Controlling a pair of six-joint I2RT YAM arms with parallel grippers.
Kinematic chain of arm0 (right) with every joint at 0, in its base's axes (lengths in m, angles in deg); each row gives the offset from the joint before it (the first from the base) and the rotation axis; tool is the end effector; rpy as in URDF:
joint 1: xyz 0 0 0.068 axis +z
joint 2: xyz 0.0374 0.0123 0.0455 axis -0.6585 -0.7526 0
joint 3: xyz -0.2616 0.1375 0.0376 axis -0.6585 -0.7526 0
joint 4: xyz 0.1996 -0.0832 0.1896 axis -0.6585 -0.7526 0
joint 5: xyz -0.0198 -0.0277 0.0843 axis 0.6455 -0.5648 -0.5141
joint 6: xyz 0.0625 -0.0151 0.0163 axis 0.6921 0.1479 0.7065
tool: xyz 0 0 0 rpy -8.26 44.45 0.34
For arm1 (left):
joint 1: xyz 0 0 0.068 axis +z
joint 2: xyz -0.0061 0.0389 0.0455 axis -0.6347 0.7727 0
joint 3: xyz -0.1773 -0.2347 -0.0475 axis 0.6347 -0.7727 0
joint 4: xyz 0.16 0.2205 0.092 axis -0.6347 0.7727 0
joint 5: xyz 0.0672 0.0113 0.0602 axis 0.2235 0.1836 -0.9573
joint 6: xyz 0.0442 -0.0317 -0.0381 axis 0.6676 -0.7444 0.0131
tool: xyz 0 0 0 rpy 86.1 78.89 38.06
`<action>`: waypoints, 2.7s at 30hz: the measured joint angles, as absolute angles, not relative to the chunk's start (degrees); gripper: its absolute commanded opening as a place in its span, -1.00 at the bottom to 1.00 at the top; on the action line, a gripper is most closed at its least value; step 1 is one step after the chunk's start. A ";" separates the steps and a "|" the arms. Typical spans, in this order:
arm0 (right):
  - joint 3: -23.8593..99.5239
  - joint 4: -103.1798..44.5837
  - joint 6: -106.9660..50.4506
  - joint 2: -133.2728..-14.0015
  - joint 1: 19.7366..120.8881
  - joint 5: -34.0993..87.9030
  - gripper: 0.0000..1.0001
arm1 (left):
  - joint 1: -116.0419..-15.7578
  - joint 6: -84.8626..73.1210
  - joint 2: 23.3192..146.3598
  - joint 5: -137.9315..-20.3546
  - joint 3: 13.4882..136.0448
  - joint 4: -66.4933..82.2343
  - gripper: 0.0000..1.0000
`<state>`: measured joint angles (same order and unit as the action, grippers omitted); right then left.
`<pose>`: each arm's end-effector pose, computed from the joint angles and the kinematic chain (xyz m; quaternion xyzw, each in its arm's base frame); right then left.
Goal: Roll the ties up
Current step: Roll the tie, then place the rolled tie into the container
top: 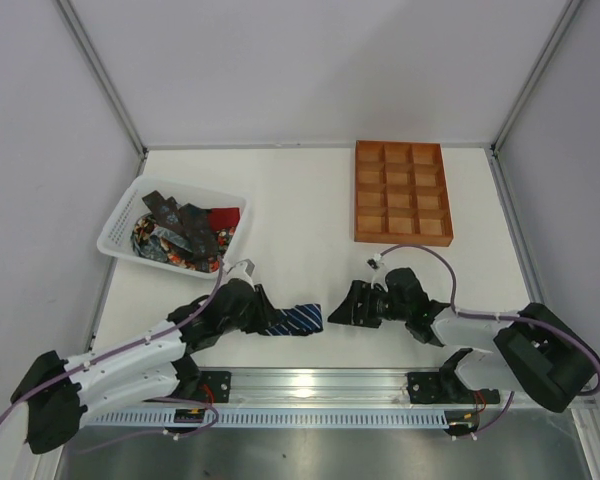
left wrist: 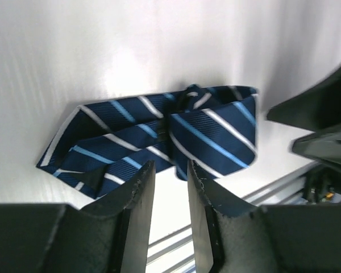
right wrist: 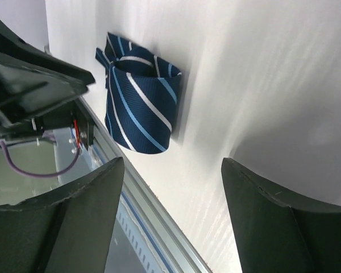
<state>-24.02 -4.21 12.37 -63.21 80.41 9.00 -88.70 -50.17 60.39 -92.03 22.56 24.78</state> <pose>0.1606 0.1604 0.1264 -0.0450 0.8600 0.4634 0.2089 0.1272 -0.1414 0.1590 -0.0683 0.9234 -0.2759 0.2581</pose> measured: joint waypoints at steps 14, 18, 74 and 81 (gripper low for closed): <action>-19.52 11.00 13.88 -80.28 80.89 -0.50 0.60 | -88.70 -48.11 61.73 -84.60 22.85 14.64 -0.29; -17.97 13.75 14.49 -83.49 82.20 -0.48 0.60 | -88.70 -47.81 63.39 -83.50 22.17 11.54 -0.29; -3.54 12.62 10.42 -97.26 91.69 5.35 -0.42 | -85.62 -48.31 60.66 -85.16 11.85 7.56 -0.29; -0.74 6.63 9.22 -97.52 91.90 6.60 -1.00 | -85.03 -48.20 58.16 -85.23 11.77 9.99 -0.21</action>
<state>-0.74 6.63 9.22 -97.52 91.90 6.60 -85.03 -48.20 58.16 -85.23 11.77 9.99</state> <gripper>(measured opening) 0.166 0.378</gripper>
